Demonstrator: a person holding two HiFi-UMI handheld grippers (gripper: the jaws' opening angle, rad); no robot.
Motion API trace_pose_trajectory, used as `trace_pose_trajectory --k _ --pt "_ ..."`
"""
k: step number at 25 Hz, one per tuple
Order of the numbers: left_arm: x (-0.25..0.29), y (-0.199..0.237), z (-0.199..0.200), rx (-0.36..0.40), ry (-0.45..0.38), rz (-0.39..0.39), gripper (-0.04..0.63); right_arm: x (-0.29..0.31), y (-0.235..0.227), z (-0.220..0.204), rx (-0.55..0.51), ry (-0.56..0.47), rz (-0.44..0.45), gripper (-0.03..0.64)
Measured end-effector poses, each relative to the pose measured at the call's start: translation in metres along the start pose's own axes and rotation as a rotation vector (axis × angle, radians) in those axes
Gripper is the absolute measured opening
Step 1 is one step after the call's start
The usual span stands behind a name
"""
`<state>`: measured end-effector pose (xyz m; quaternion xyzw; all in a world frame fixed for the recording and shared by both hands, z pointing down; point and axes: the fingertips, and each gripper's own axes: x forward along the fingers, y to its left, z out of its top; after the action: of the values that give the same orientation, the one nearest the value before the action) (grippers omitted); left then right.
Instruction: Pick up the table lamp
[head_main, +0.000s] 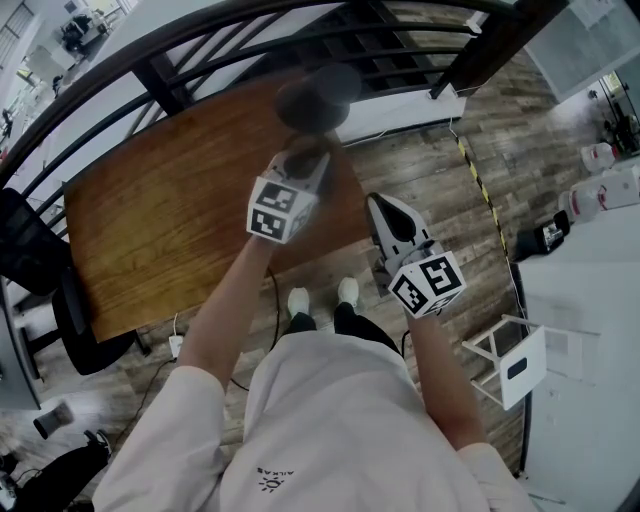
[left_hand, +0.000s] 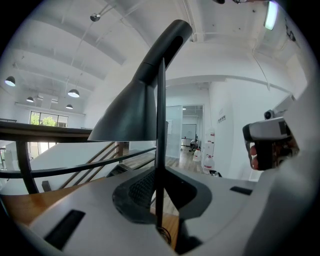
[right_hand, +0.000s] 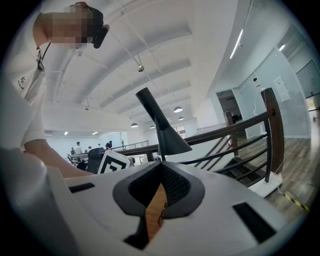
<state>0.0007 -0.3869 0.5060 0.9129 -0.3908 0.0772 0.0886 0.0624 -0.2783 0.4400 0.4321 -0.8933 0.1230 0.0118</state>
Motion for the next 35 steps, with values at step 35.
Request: trace_pose_trajectory --k 35 --pt "-0.016 0.007 0.039 -0.006 -0.084 0.027 0.051 0.000 -0.010 0.004 0.019 -0.017 0.025 0.017"
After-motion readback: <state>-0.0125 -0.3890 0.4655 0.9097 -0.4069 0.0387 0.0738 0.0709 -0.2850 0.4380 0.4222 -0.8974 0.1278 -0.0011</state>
